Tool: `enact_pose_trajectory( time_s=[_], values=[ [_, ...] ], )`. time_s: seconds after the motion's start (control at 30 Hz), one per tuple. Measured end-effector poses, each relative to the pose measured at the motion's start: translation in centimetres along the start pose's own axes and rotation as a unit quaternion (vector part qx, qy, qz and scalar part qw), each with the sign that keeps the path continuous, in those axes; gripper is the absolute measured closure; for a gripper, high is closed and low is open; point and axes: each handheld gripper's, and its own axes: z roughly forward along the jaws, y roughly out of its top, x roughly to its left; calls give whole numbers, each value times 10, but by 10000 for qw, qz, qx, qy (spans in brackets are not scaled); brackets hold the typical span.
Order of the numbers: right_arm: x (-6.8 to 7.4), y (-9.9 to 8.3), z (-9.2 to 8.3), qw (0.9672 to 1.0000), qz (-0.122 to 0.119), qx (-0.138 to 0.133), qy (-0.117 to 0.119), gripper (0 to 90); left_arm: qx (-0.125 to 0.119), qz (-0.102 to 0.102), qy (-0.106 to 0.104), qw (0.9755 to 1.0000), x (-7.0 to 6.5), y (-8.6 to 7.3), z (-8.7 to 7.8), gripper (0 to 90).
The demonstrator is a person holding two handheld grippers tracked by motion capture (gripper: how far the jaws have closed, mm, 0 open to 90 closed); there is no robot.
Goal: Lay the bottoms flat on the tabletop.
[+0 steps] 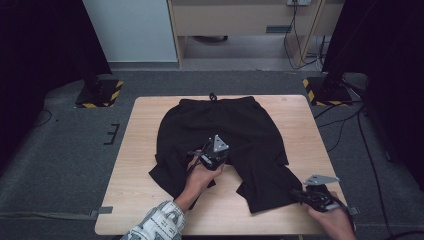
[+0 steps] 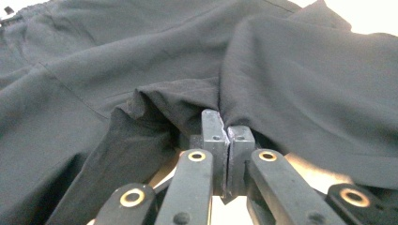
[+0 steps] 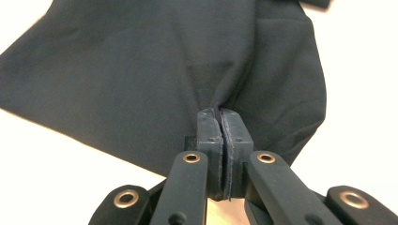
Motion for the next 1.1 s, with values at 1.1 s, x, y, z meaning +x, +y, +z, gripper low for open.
enact_pose_trajectory(
  time_s=[1.1],
  values=[
    [-21, 88, 64, 9970, 388, -547, -381, 847, -43, 63, -418, 9991, -15, -29, -7, 865]
  ],
)
